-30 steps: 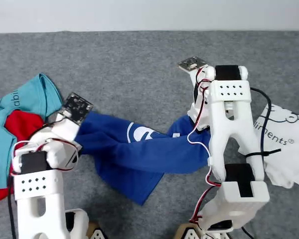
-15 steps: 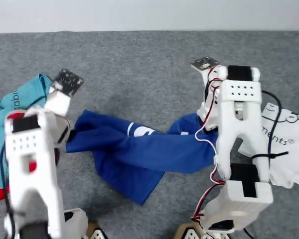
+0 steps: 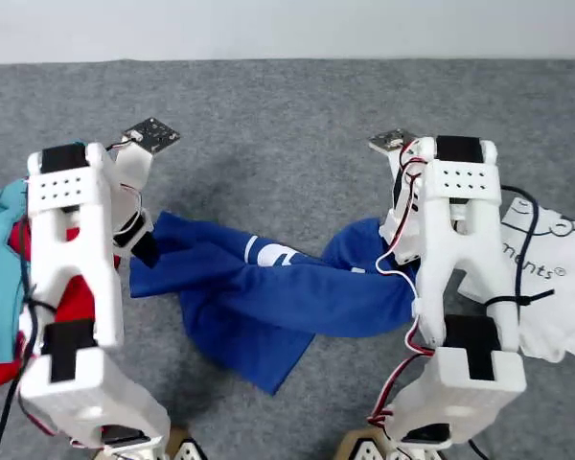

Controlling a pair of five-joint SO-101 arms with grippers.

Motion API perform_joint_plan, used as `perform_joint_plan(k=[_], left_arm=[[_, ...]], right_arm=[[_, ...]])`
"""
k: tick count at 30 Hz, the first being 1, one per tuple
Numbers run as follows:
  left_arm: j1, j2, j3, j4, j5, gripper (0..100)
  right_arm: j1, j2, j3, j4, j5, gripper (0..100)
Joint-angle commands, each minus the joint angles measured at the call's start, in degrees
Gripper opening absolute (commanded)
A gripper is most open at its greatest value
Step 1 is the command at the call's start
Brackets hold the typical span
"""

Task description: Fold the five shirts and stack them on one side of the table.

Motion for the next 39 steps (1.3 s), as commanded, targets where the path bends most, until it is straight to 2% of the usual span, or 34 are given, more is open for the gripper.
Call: perform_joint_plan(k=[1,15,29,39], left_arm=[[-0.4,2.9,-3.1,1.4,-1.4,21],[-3.3,9.8,-9.1,2.1,-1.5,21],[1.7,14.9,-8.8,5.2,-1.5,21],[1.4,14.9,-8.7,6.3,-1.4,12]], right_arm=[[0.4,-3.6,-0.4,2.2,0.6,1.1],[0.4,-3.6,-0.4,2.2,0.6,1.1],[0.4,-3.6,-0.4,2.2,0.6,1.1],[0.4,-3.6,-0.4,2.2,0.6,1.1]])
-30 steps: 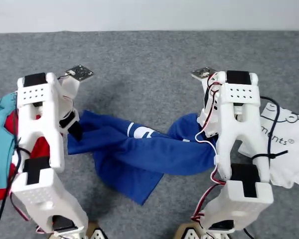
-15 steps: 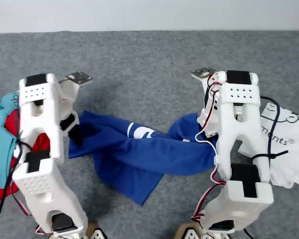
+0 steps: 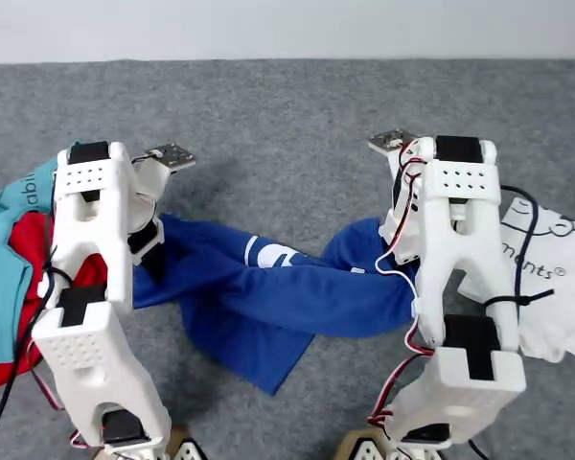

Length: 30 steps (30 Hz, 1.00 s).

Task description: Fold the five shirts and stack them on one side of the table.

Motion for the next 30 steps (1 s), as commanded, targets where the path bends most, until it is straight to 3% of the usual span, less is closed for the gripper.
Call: perform_joint_plan(k=[1,10,16,24,30], left_arm=[[0.2,-0.4,-1.3,1.8,-0.4,11],[0.5,-1.6,2.7,1.9,-0.4,1],[1.1,-14.9,2.5,1.8,0.0,0],[2.2,-36.2,-4.0,1.7,9.4,0],[1.9,-41.1,-18.5,1.6,16.0,0]], right_arm=[[0.5,-3.6,-0.4,2.2,0.6,1.1],[0.7,-3.6,-0.5,2.2,0.6,1.1],[0.8,-7.2,-0.8,2.2,0.5,1.1],[0.7,-19.1,-3.3,2.2,0.4,1.1],[0.7,-26.8,-8.7,2.2,0.3,1.1]])
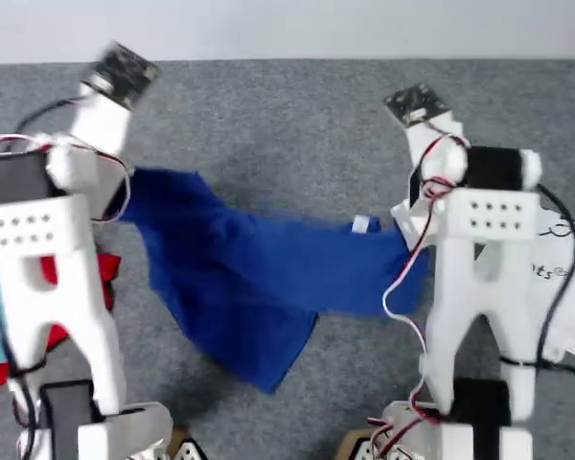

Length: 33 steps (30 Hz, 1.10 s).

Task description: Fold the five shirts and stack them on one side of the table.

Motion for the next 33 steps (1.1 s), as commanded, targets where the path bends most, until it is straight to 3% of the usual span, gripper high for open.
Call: perform_joint_plan(k=[1,9,18,23,33], left_arm=[[-0.1,-3.8,-11.0,1.1,4.6,0],[0.1,-3.6,-28.0,-0.6,9.1,0],[0.0,-3.9,-25.9,1.5,8.0,0],[-0.4,-4.3,-21.6,1.2,0.1,0],[-0.4,-9.2,-37.7,-2.0,1.8,0]], right_arm=[[0.7,-6.4,-6.3,2.2,0.3,1.1],[0.8,-13.1,-17.0,-3.5,0.6,1.1],[0.8,-13.9,-17.7,-8.7,1.6,1.1],[1.0,-17.0,-18.1,-13.0,1.7,1.1],[9.3,-28.4,-18.1,-16.6,4.4,1.1]])
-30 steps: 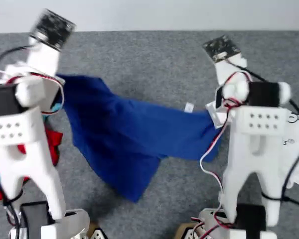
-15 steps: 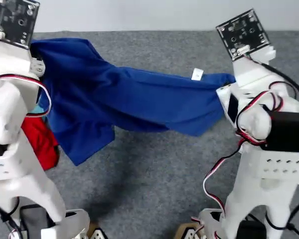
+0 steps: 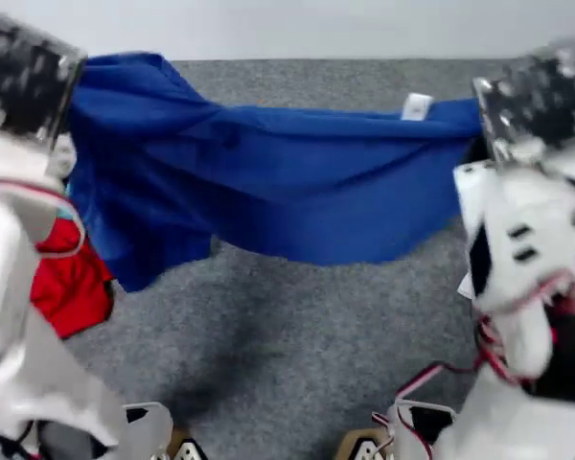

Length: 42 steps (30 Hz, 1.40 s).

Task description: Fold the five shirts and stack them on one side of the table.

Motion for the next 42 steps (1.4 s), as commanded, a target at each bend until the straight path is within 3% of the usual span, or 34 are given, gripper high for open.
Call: perform_joint_plan(k=[1,8,13,19,25,31,36,42], left_arm=[[-0.3,-1.9,-5.9,-1.6,0.7,0],[0.0,-5.9,-12.1,1.1,0.7,0],[-0.4,-12.0,-7.4,1.8,0.6,0],[-0.4,-23.3,12.8,1.8,-0.2,0],[-0.4,-35.2,38.2,1.8,-6.2,0],[-0.3,-38.5,57.6,1.0,-7.9,0],[-0.3,-34.6,70.9,-9.2,-7.8,0],[0.0,-24.5,79.2,-28.0,-7.6,0]], right_arm=[[3.3,-4.0,-3.4,-1.5,2.5,1.1],[4.3,-12.1,-3.4,0.2,8.3,1.1],[4.3,-16.7,-3.4,5.8,13.3,1.1],[4.1,-19.2,-3.4,11.4,15.8,1.1],[4.1,-18.9,-3.2,15.1,18.5,1.1],[4.0,-15.4,5.3,15.5,19.3,1.1],[4.0,-12.9,16.4,8.5,19.1,1.1],[4.0,-12.1,35.0,-10.6,19.0,1.1]])
